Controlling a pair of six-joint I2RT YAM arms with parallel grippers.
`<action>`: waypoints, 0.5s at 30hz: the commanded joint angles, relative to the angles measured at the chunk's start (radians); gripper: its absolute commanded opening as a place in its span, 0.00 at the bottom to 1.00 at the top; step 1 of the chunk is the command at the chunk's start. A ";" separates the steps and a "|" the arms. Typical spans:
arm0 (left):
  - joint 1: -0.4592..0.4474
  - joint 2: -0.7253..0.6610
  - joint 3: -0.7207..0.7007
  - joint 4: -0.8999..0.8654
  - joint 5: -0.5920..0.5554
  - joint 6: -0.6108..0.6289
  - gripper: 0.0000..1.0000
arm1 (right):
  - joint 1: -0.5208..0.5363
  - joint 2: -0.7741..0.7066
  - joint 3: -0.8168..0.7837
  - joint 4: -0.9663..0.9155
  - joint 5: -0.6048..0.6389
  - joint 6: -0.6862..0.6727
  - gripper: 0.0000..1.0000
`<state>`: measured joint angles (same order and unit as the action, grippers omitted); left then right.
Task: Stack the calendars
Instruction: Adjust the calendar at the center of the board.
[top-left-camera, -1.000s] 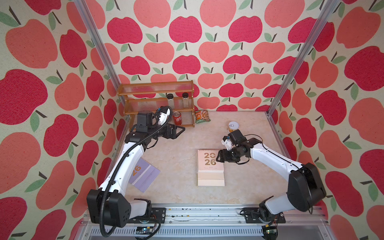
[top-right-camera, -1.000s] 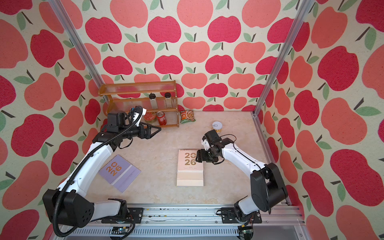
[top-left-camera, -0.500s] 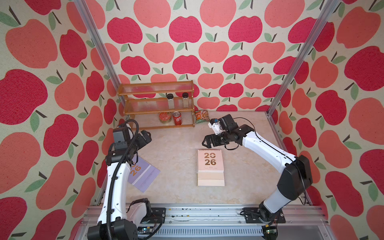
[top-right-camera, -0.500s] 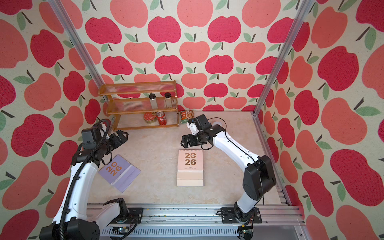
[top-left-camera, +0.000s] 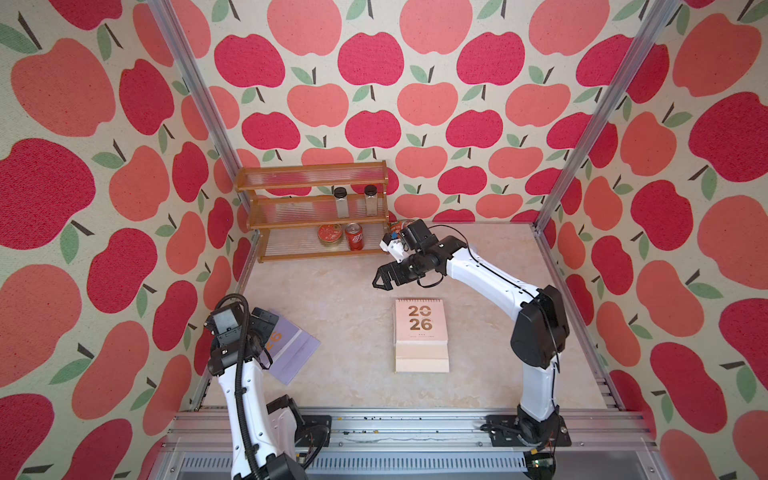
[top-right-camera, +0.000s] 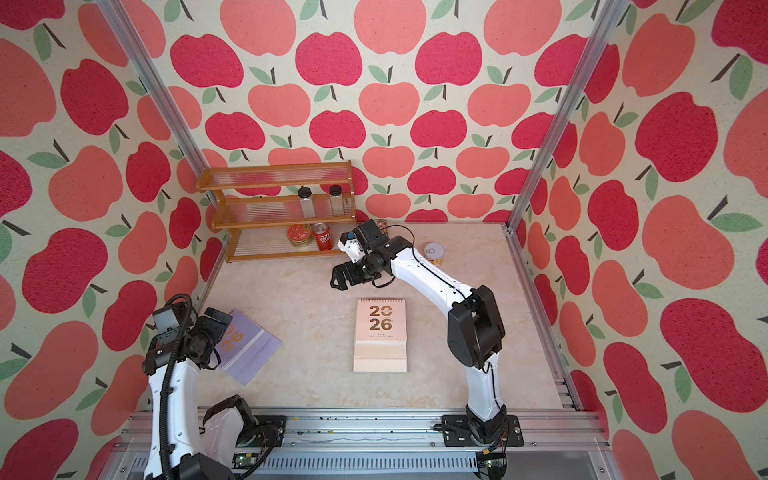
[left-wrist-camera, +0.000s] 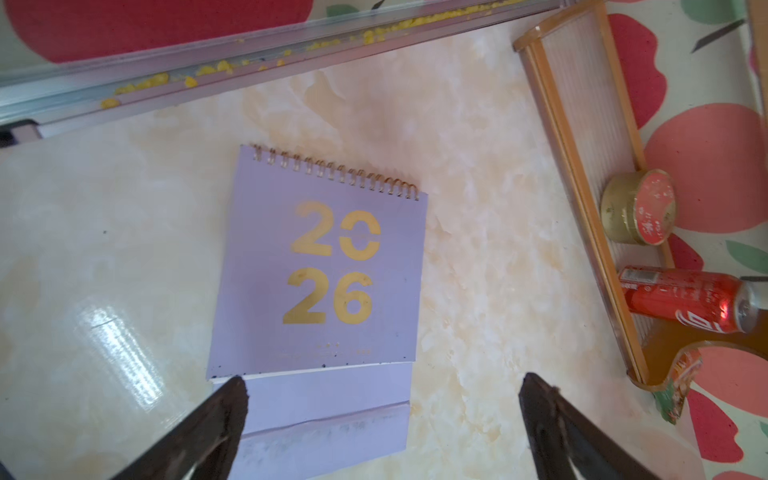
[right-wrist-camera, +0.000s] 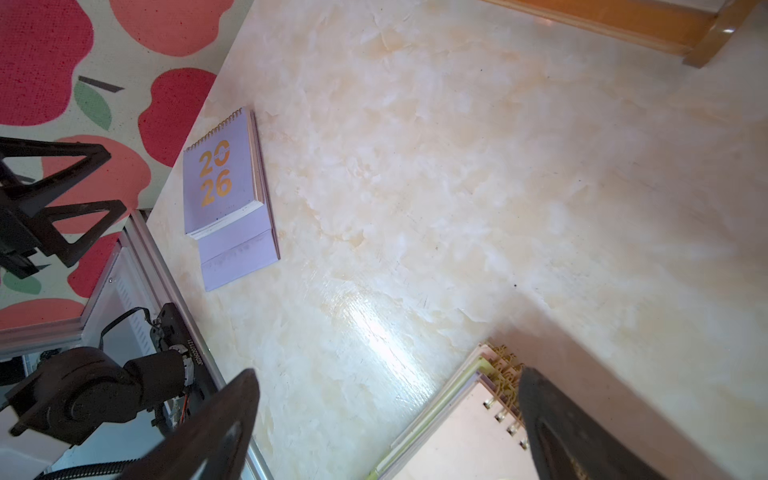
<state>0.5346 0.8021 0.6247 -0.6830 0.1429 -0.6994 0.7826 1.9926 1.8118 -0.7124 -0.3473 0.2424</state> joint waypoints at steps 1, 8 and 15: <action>0.061 -0.007 -0.056 0.026 0.012 -0.029 0.99 | 0.035 0.052 0.067 -0.071 -0.044 -0.035 0.99; 0.123 0.077 -0.050 0.014 -0.046 0.050 0.99 | 0.081 0.134 0.173 -0.097 -0.058 -0.023 0.99; 0.136 0.186 -0.090 0.107 0.014 0.063 0.99 | 0.113 0.194 0.257 -0.132 -0.054 -0.013 0.99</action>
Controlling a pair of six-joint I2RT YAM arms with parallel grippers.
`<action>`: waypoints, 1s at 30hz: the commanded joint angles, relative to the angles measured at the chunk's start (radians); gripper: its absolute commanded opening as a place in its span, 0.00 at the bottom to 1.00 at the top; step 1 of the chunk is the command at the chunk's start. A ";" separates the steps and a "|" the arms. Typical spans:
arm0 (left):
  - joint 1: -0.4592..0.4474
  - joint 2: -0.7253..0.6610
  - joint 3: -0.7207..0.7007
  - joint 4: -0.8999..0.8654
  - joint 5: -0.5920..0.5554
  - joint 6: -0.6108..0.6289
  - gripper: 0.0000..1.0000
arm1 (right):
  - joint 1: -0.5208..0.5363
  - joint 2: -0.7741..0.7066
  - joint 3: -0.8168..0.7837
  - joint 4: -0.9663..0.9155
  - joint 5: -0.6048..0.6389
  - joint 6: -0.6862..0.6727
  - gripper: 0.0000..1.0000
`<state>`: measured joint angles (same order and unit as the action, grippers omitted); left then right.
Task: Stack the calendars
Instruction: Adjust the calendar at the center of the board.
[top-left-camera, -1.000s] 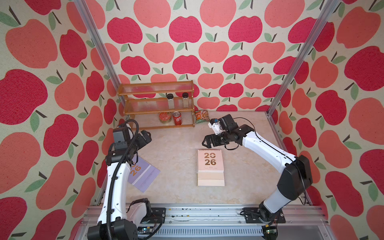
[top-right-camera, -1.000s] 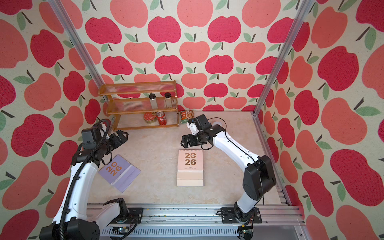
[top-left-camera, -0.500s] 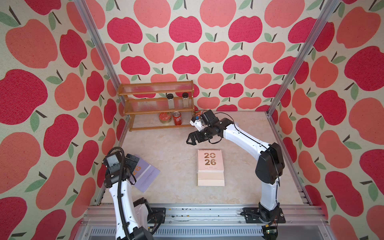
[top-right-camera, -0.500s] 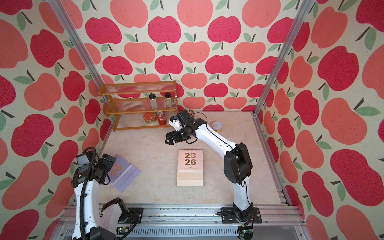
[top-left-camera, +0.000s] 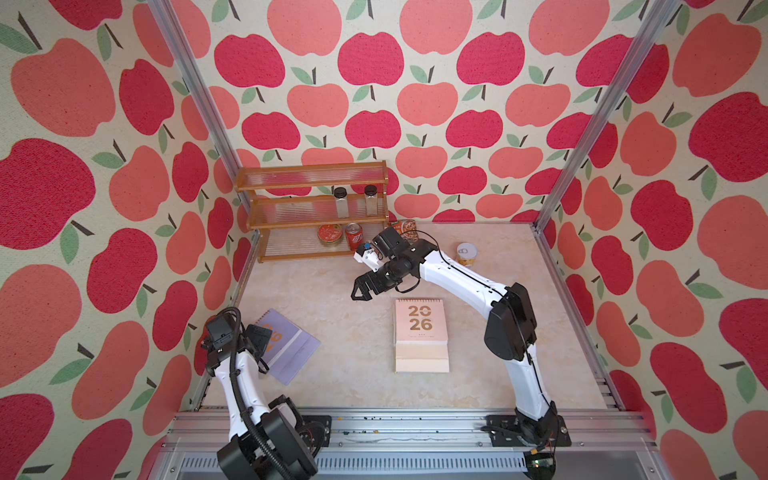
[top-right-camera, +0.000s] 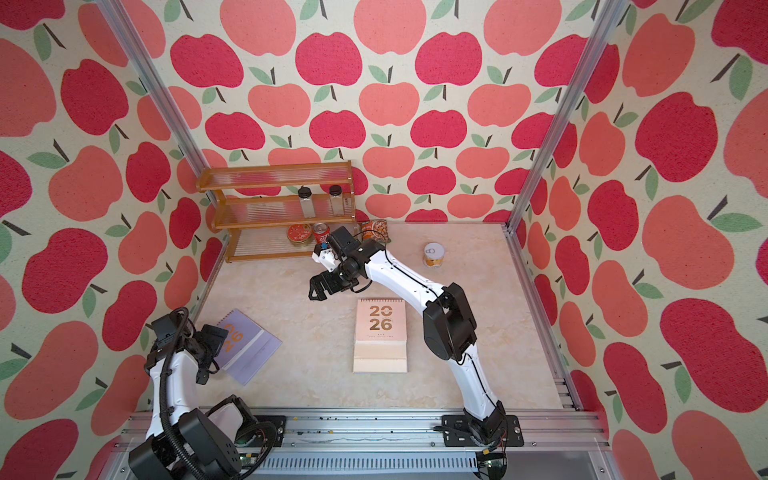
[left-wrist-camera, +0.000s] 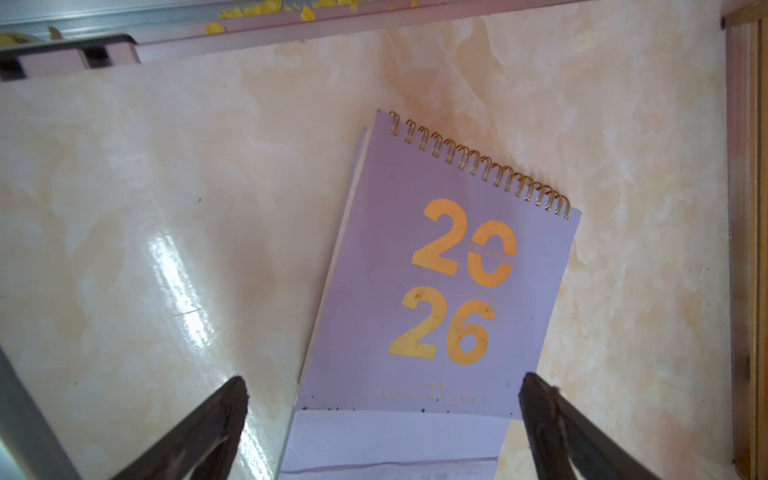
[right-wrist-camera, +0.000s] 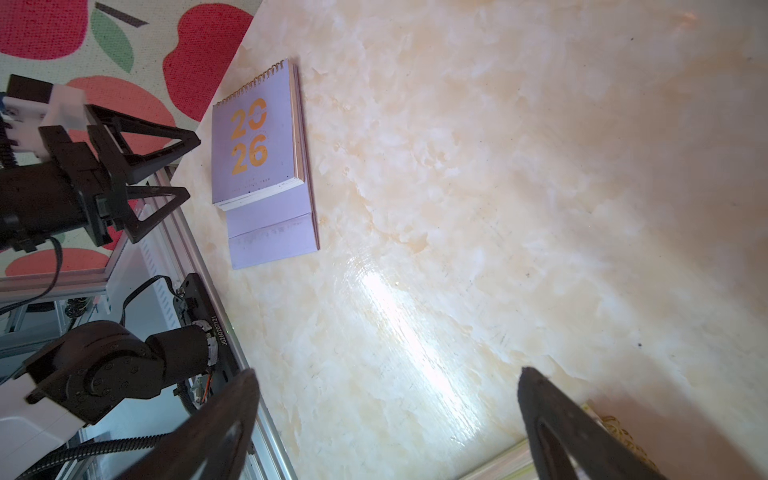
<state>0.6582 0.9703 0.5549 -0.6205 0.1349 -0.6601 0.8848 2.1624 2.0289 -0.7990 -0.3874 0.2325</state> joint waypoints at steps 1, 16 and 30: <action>0.015 0.025 -0.025 0.053 0.025 0.023 0.99 | 0.014 0.030 0.044 -0.046 -0.013 -0.002 0.99; 0.032 0.243 0.006 0.183 0.092 0.048 0.99 | 0.017 0.081 0.076 -0.043 -0.018 0.014 0.99; -0.148 0.359 0.061 0.241 0.126 0.016 1.00 | 0.006 0.127 0.084 -0.017 -0.020 0.034 0.99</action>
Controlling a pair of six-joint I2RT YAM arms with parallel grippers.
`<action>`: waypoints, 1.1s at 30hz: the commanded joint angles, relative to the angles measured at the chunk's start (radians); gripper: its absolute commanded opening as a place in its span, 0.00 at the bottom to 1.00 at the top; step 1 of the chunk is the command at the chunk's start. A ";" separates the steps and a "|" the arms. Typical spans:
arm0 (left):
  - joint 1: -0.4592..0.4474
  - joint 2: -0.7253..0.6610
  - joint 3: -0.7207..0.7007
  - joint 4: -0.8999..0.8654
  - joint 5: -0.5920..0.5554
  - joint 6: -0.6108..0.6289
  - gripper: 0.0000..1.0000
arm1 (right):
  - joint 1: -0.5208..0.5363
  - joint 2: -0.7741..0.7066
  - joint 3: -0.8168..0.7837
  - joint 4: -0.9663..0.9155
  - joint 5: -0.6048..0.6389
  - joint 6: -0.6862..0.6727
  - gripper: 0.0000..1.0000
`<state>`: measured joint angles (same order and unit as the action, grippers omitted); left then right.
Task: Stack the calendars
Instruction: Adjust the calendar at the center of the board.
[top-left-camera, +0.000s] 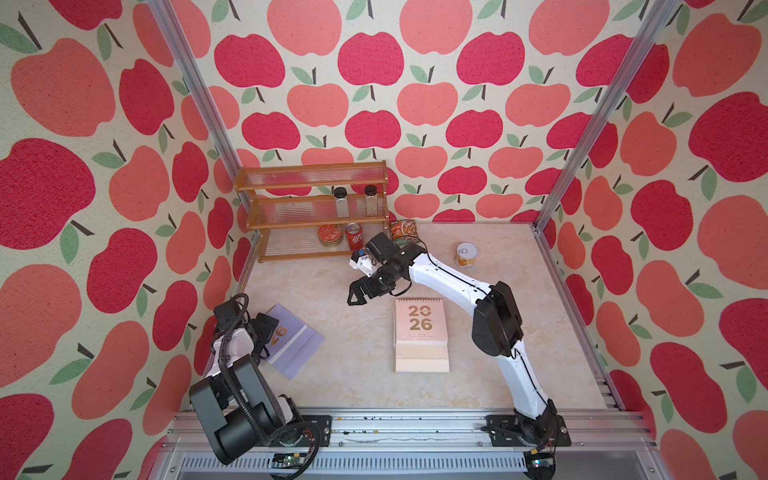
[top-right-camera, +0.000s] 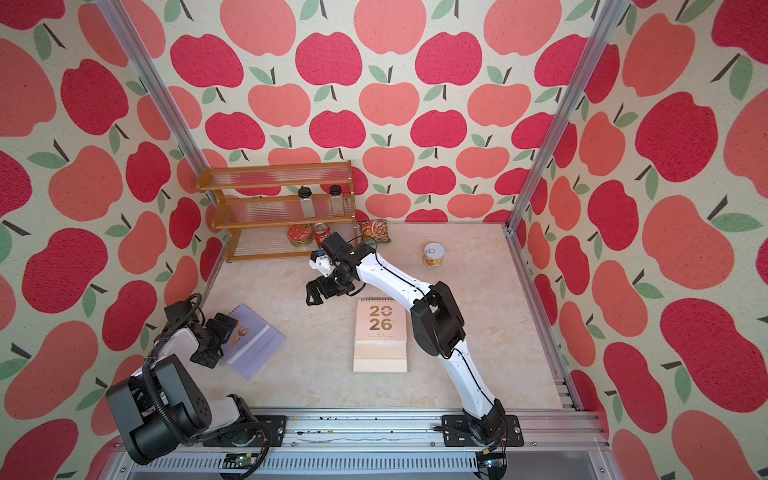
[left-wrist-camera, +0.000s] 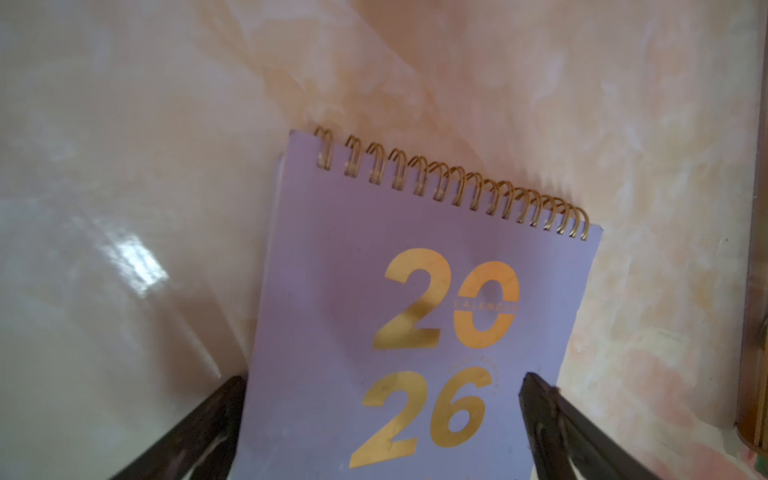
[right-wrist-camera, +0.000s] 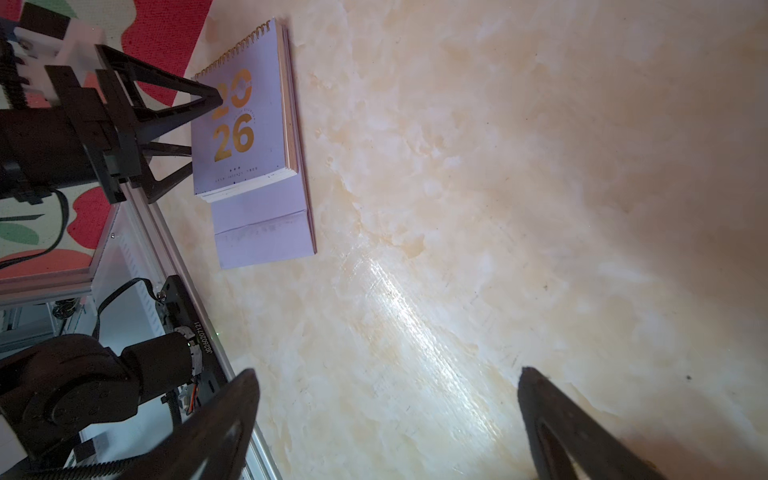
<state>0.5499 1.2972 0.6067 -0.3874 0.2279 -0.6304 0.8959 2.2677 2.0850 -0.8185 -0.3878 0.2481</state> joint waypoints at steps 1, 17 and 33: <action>-0.054 0.042 0.010 0.022 0.043 -0.020 1.00 | -0.005 0.025 0.030 0.005 -0.020 0.022 0.99; -0.237 0.284 0.209 0.048 0.080 0.038 1.00 | 0.003 0.189 0.139 0.130 0.012 0.112 0.98; -0.395 0.404 0.284 0.073 0.118 0.007 0.98 | 0.026 0.290 0.196 0.157 0.037 0.230 0.96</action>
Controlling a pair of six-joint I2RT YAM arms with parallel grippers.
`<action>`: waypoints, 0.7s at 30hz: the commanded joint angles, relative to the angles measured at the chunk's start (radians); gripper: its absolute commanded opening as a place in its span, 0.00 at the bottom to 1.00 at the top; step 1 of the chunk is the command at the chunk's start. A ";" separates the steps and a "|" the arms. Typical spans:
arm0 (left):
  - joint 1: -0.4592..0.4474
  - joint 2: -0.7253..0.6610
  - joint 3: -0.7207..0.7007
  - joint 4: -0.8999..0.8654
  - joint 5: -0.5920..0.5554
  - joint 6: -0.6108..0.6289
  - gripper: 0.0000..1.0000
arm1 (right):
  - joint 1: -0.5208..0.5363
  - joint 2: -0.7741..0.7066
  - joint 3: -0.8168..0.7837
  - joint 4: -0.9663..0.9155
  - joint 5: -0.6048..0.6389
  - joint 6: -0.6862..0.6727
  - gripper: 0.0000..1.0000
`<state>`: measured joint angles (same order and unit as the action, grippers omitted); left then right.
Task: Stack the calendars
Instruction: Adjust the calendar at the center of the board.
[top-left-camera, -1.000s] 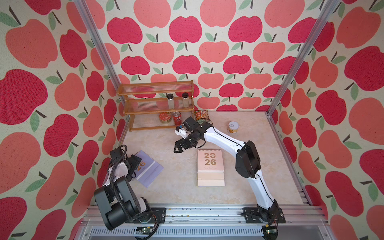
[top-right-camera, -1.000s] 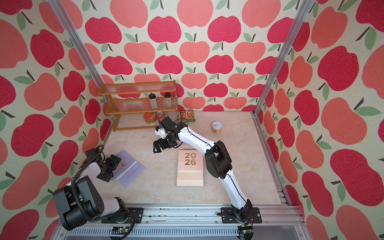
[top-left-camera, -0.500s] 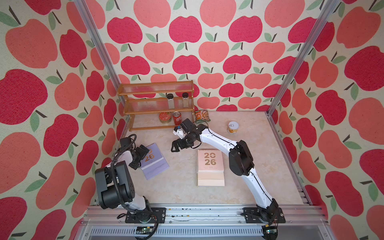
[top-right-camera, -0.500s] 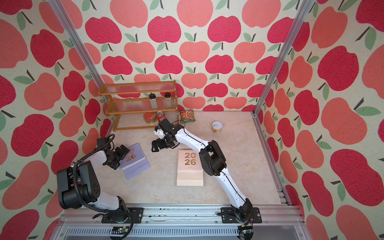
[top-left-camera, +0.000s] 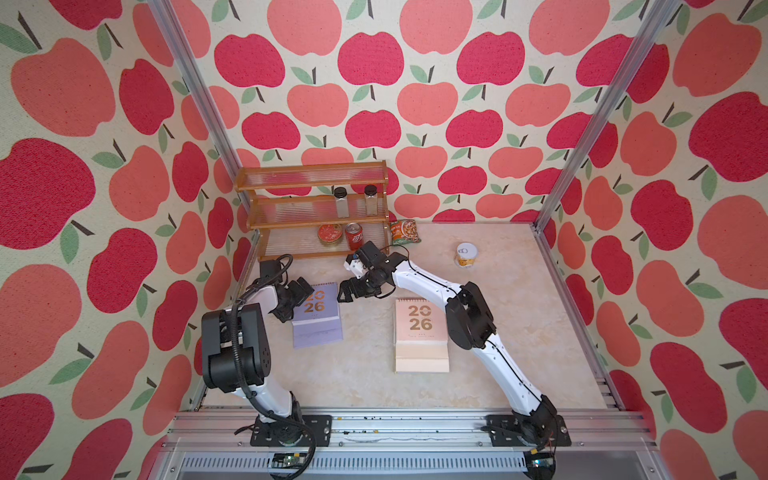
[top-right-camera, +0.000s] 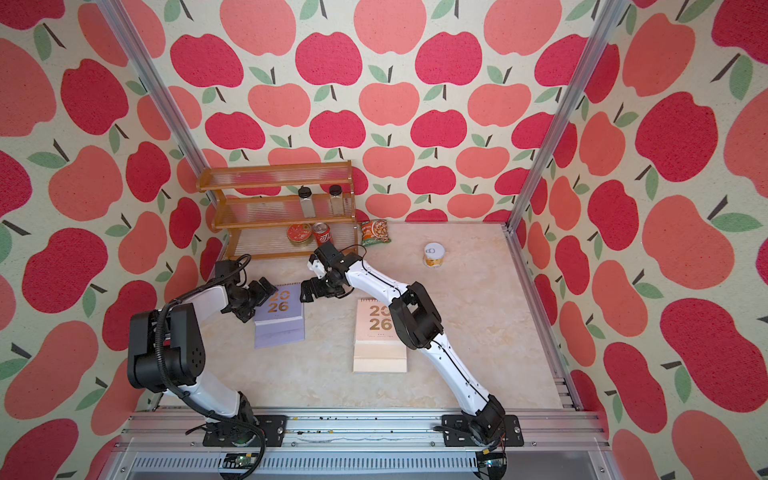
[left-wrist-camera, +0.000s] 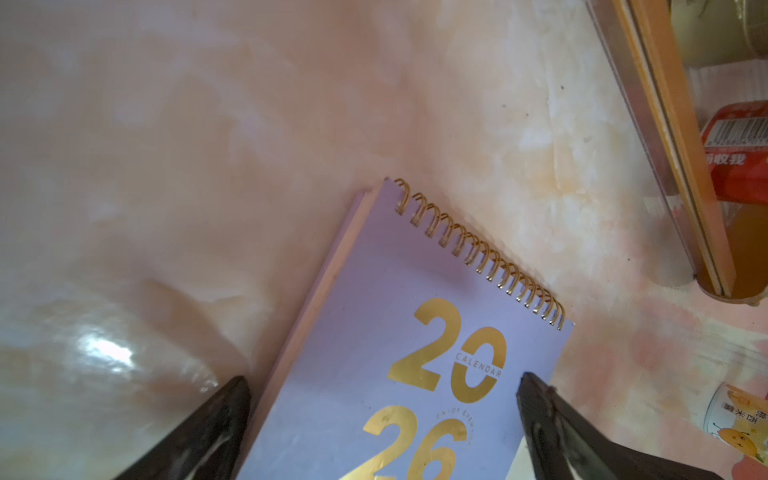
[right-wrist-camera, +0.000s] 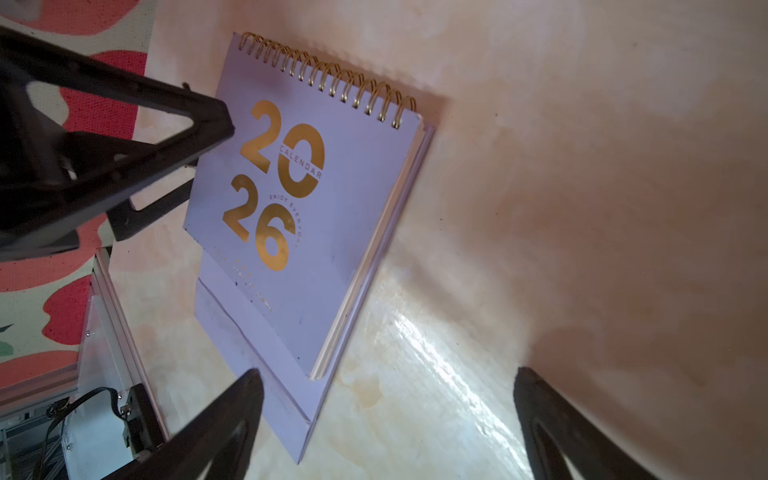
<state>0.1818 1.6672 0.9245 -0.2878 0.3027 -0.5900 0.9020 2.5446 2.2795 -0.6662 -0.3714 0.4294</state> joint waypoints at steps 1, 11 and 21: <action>-0.031 0.030 -0.041 -0.018 0.051 -0.043 0.98 | 0.023 0.012 -0.008 0.007 0.022 0.062 0.95; -0.088 0.004 -0.081 0.015 0.061 -0.068 0.98 | 0.051 -0.003 -0.069 0.022 0.067 0.136 0.95; -0.125 0.005 -0.127 0.076 0.096 -0.099 0.97 | 0.051 -0.001 -0.121 0.042 0.061 0.200 0.95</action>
<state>0.0803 1.6421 0.8532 -0.1513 0.3485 -0.6468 0.9489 2.5301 2.2097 -0.5777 -0.3252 0.5808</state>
